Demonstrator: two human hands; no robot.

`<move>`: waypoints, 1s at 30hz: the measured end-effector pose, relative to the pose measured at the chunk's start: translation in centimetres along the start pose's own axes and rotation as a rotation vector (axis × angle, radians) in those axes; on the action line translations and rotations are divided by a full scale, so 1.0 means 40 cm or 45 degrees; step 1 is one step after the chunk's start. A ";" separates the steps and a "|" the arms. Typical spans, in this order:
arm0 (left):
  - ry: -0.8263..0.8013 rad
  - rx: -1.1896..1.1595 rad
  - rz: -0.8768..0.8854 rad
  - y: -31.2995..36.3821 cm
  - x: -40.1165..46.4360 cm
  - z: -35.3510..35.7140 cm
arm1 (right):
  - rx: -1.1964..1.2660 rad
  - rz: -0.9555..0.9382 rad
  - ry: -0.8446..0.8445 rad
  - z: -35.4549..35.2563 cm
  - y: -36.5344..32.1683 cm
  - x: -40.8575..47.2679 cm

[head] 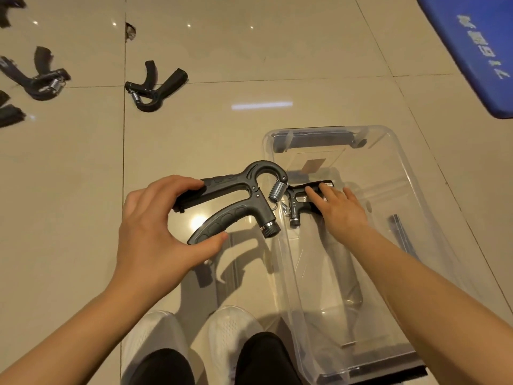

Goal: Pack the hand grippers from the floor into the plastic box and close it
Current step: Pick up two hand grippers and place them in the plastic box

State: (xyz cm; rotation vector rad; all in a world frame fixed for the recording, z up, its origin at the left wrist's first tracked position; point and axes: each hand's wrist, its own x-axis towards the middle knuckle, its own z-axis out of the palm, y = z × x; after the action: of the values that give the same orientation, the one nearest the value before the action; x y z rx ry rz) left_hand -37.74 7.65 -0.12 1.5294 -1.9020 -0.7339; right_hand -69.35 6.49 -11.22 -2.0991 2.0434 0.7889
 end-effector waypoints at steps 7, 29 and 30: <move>0.054 -0.035 0.053 0.045 -0.003 -0.003 | 0.852 -0.022 0.464 -0.139 -0.018 -0.111; -0.612 -0.052 0.287 0.124 -0.032 0.105 | 1.146 -0.209 0.864 -0.283 0.064 -0.389; -0.661 0.032 0.362 0.112 -0.039 0.112 | 1.237 -0.143 0.889 -0.283 0.070 -0.394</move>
State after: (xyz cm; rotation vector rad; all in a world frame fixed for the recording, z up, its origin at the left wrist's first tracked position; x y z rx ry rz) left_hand -43.73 10.29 -0.05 1.1115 -2.4464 -1.0487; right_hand -68.18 15.65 6.08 -1.9107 1.8777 -0.9260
